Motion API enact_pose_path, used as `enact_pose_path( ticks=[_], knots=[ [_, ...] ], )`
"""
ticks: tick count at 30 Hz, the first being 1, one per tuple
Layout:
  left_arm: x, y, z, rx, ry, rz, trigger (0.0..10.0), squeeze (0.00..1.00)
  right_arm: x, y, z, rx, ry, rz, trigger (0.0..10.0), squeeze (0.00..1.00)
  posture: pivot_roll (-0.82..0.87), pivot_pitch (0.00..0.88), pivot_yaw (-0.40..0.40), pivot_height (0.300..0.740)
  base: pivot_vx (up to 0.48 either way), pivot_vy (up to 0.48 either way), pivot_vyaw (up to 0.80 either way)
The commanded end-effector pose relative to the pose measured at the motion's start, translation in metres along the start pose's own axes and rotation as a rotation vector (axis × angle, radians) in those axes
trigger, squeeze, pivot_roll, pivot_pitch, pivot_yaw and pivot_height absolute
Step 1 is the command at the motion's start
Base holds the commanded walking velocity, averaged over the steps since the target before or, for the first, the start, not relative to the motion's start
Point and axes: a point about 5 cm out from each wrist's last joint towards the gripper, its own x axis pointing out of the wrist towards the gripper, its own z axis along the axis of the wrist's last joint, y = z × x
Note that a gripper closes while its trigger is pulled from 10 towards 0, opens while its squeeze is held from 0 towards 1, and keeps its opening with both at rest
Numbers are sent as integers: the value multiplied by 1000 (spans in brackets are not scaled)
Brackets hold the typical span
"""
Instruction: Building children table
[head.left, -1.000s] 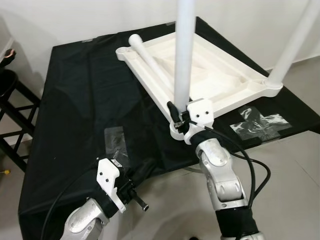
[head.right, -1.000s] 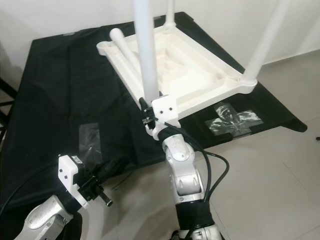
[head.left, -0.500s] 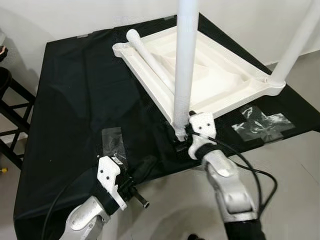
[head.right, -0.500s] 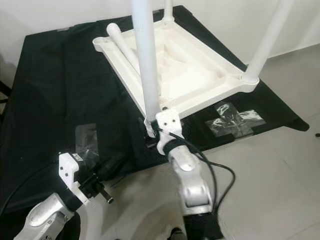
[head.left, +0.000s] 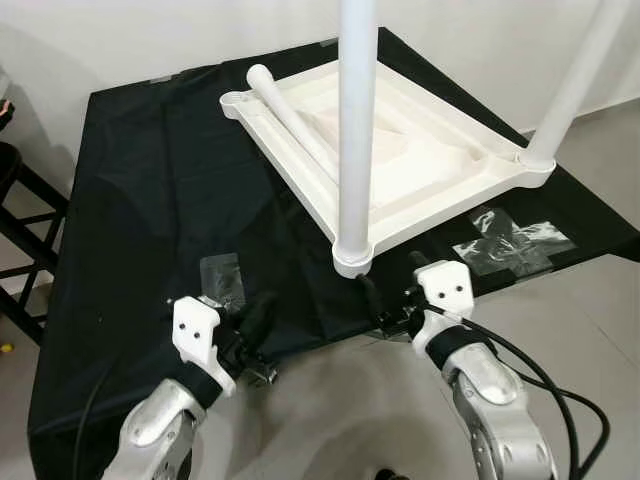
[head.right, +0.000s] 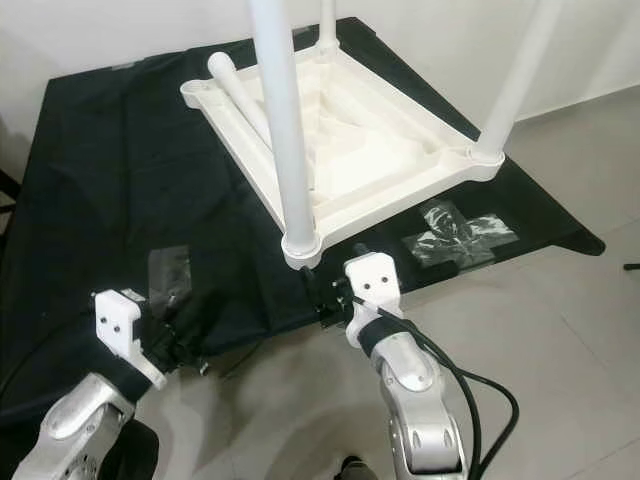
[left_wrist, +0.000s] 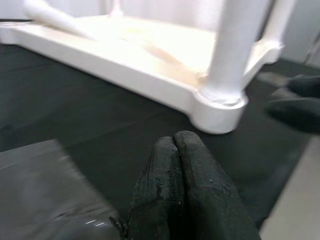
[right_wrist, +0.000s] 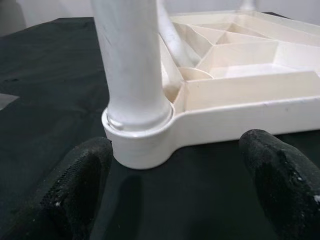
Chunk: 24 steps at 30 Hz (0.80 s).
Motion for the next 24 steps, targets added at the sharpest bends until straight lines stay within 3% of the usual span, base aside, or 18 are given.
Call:
enact_pose_path(
  ticks=[1,2,12,24],
  knots=[
    [-3,8,-10,3,65,74,10000,0,-4,3,-2,29,12,3,10000,51,-22,219,65,740,0,0,0],
    [-3,14,-14,6,111,160,10000,0,-6,3,-3,51,16,13,10000,0,-21,216,65,740,0,0,0],
    [-7,13,-13,6,115,196,10000,0,-9,7,-1,49,8,61,10000,0,-26,204,58,740,0,0,0],
    [-8,7,-14,-24,124,222,10000,0,-4,11,-7,36,26,118,10000,0,-27,171,46,740,0,-464,0]
  ],
)
